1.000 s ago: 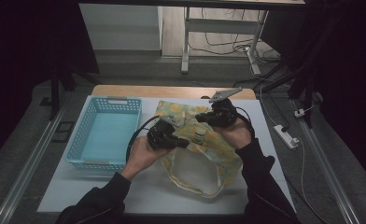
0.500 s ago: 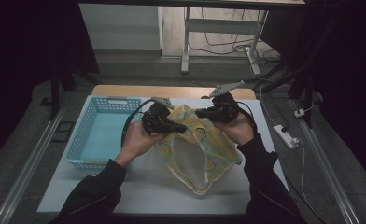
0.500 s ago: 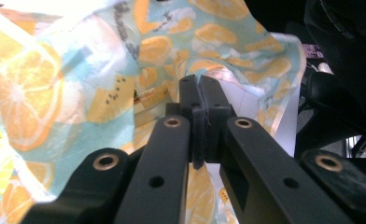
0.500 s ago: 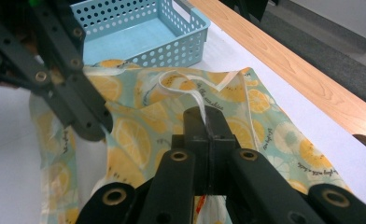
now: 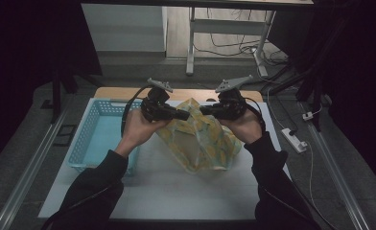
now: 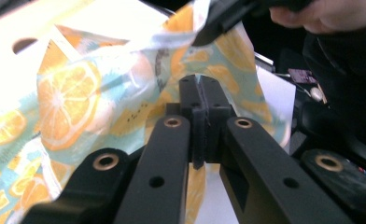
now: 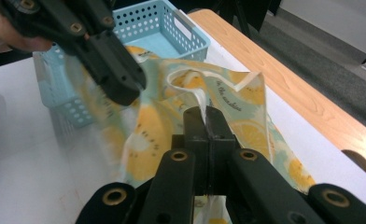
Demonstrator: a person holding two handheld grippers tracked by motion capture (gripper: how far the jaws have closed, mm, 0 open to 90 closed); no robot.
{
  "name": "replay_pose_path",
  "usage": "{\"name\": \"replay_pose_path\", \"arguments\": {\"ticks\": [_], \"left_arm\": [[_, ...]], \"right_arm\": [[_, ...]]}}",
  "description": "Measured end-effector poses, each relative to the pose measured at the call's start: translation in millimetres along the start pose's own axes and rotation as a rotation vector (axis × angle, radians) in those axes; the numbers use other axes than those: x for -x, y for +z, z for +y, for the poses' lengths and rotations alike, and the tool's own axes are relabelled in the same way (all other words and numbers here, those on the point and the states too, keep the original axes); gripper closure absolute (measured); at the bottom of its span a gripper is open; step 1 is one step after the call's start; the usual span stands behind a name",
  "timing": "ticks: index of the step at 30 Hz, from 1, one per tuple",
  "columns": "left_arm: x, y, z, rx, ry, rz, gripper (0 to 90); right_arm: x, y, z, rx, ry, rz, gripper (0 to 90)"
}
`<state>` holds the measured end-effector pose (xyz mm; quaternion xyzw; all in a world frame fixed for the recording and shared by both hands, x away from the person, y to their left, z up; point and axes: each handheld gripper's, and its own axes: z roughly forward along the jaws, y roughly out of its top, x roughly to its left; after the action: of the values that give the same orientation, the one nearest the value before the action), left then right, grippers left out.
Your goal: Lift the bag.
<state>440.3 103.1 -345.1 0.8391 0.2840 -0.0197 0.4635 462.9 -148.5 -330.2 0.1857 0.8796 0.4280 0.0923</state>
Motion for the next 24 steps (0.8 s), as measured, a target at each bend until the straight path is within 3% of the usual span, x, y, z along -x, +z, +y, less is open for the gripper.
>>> {"name": "replay_pose_path", "arguments": {"ticks": [8,18,24], "left_arm": [[0.2,-18.3,28.1,0.037,0.026,0.024,89.8],[-5.5,-36.9,53.2,0.092,0.0,0.056,89.8],[-4.7,-44.6,68.1,0.11,0.008,0.077,89.8]], "right_arm": [[-0.6,-10.4,21.1,0.017,-0.025,-0.021,89.3],[7.2,-28.6,40.1,0.054,-0.015,-0.041,89.3],[13.5,-38.0,51.9,0.079,-0.006,-0.062,89.3]]}}
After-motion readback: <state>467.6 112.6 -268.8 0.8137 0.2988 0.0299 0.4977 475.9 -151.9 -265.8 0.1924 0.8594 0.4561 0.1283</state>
